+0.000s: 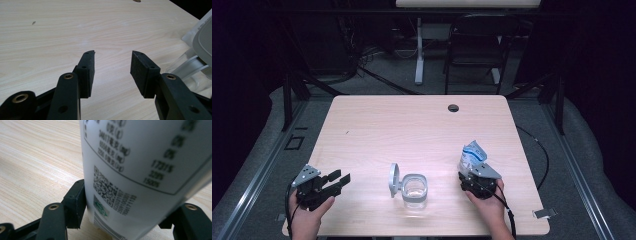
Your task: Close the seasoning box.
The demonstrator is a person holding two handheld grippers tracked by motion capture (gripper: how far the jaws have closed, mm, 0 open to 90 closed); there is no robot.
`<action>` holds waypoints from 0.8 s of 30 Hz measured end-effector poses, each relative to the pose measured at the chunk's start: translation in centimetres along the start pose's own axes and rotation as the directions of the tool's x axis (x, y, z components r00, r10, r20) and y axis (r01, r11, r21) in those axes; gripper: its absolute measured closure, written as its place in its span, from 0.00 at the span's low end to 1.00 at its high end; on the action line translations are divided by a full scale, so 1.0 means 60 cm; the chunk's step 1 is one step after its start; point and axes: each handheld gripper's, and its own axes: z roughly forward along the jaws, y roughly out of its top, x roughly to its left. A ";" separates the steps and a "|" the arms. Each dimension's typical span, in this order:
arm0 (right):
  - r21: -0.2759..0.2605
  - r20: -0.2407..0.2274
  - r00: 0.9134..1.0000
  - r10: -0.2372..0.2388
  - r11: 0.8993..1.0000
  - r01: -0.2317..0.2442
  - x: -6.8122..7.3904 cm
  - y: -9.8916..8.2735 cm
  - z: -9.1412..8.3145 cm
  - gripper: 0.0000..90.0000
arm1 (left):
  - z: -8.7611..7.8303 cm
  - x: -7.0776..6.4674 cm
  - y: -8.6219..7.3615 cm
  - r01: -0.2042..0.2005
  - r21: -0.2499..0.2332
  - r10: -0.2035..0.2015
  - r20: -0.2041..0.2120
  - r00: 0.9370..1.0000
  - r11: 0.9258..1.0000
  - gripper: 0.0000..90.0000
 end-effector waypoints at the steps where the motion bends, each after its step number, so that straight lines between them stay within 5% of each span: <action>1: 0.004 0.001 1.000 -0.002 1.000 0.002 0.000 0.001 0.000 0.42 | 0.000 0.000 0.000 0.000 0.000 0.000 0.000 1.000 1.000 0.61; 24: 0.000 -0.029 1.000 0.004 1.000 -0.004 -0.004 -0.001 -0.003 0.45 | -0.002 0.001 0.001 -0.002 -0.005 0.002 -0.004 1.000 1.000 0.61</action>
